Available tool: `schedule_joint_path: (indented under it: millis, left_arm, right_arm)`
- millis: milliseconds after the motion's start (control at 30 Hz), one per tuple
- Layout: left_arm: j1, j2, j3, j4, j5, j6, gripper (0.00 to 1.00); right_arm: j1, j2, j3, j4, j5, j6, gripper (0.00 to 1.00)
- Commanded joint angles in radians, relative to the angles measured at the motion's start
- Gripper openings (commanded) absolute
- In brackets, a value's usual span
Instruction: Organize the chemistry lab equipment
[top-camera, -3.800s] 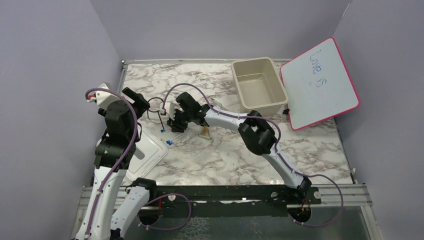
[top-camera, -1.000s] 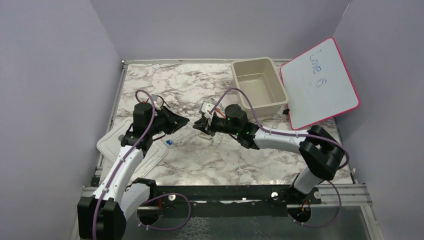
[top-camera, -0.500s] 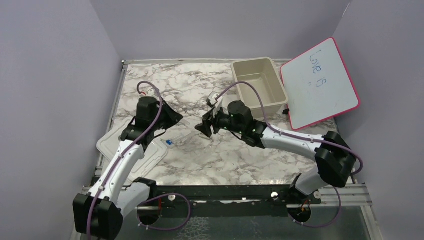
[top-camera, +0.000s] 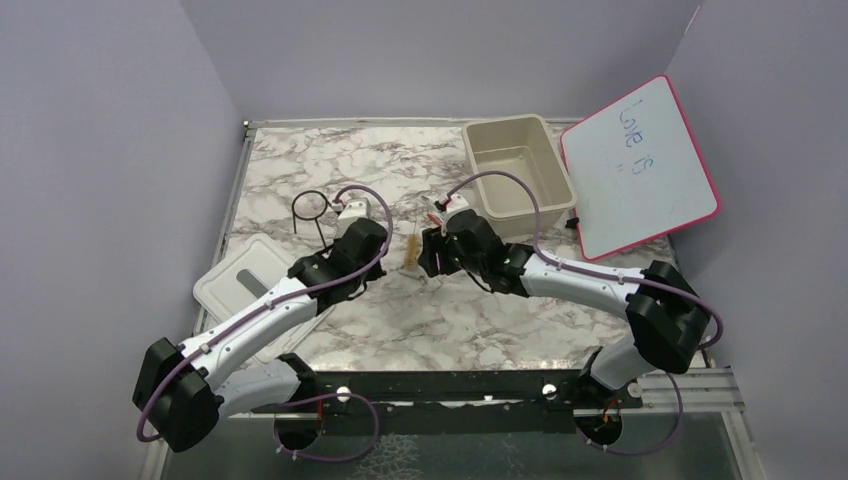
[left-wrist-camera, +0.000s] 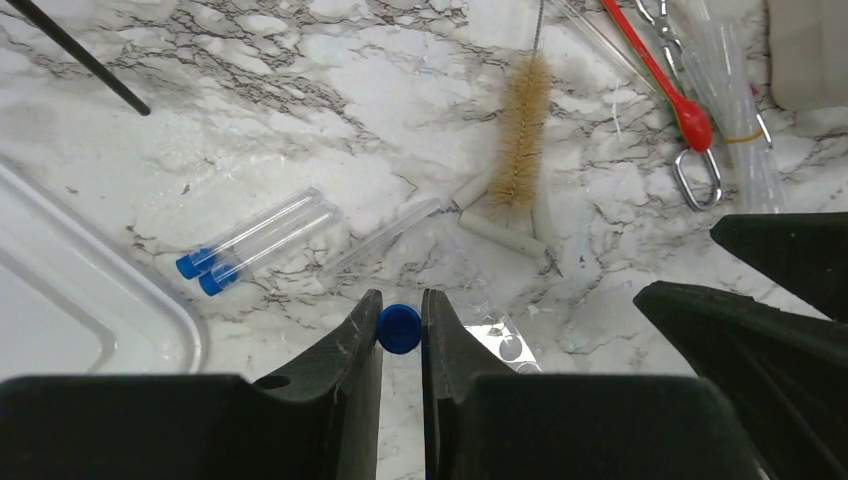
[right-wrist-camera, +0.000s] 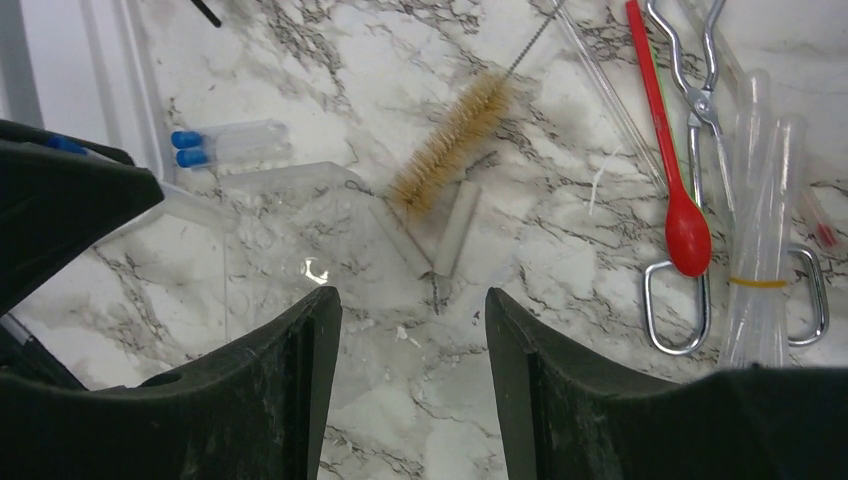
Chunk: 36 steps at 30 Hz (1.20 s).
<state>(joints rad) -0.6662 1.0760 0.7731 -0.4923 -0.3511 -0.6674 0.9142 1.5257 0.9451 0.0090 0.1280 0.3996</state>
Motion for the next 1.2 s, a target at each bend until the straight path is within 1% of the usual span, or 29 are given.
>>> schedule_joint_path:
  millis: [0, 300, 600, 800, 900, 1000, 1167]
  left_arm:
    - [-0.074, 0.014, -0.006, -0.054, -0.254, -0.043, 0.10]
    - [-0.101, 0.041, -0.053, -0.048, -0.325, -0.095, 0.10]
    - [-0.111, 0.017, -0.143, 0.072, -0.268, -0.067, 0.10]
    - [-0.123, -0.008, -0.178, 0.120, -0.281, -0.040, 0.10]
    - [-0.127, 0.012, -0.189, 0.118, -0.290, -0.046, 0.10]
    - [-0.159, 0.027, -0.185, 0.109, -0.296, -0.071, 0.10]
    - [-0.194, 0.038, -0.148, 0.041, -0.326, -0.114, 0.10]
  right_arm:
    - [-0.001, -0.001, -0.032, 0.026, 0.065, 0.051, 0.60]
    - [-0.001, 0.006, -0.035, 0.023, 0.079, 0.065, 0.60]
    - [-0.002, 0.029, -0.018, 0.010, 0.097, 0.076, 0.60]
    - [-0.004, 0.034, -0.018, 0.007, 0.109, 0.084, 0.60]
    - [-0.006, 0.036, -0.017, 0.008, 0.109, 0.089, 0.60]
    - [-0.010, 0.039, -0.019, 0.009, 0.108, 0.095, 0.60]
    - [-0.019, 0.047, -0.021, 0.007, 0.103, 0.106, 0.59]
